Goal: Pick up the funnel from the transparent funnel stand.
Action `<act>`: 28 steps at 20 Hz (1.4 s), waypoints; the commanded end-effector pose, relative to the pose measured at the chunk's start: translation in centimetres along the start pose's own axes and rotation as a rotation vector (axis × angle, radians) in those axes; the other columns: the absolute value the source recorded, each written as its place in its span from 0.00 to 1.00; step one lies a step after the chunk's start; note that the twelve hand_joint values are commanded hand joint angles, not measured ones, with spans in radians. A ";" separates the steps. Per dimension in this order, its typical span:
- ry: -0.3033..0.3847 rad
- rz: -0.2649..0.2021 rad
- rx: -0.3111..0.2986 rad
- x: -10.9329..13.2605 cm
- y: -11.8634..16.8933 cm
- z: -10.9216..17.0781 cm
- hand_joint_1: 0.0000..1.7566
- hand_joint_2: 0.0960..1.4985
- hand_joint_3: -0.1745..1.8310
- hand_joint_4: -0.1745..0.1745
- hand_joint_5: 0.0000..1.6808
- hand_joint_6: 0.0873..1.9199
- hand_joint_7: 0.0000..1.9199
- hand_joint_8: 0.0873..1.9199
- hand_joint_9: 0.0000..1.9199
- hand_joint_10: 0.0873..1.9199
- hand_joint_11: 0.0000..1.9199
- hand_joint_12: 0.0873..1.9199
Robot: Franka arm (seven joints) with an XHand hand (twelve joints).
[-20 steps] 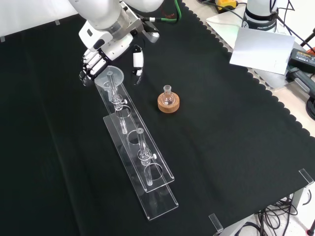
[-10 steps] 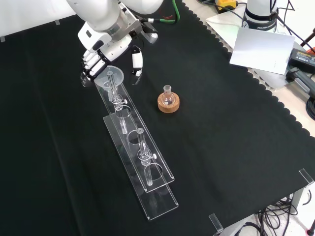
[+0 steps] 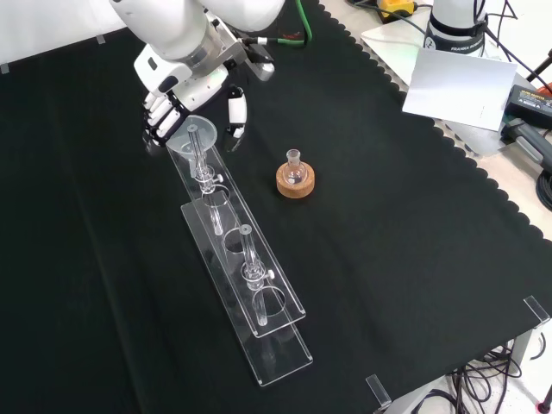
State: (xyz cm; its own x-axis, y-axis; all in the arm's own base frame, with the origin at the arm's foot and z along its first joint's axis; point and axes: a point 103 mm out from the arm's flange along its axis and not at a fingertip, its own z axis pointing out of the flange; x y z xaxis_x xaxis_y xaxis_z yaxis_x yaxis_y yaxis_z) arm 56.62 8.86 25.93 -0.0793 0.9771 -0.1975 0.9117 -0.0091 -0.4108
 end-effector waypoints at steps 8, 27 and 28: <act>-0.077 0.069 -0.163 -0.6 -0.9 -1.8 0.48 0.43 0.35 0.42 0.35 0.00 0.32 0.33 0.47 0.24 0.24 0.72; -0.113 0.152 -0.264 -1.0 -10.3 -8.3 0.50 0.45 0.36 0.48 0.41 0.11 0.38 0.32 0.52 0.21 0.29 0.68; -0.107 0.155 -0.266 -1.1 -11.0 -8.4 0.50 0.45 0.36 0.47 0.40 0.12 0.38 0.32 0.52 0.20 0.29 0.68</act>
State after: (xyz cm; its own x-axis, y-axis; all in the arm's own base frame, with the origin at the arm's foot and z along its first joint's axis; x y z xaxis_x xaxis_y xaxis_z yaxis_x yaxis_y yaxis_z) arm 53.96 9.62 35.42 0.0012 0.9372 -0.3489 0.9854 -0.0606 -0.1593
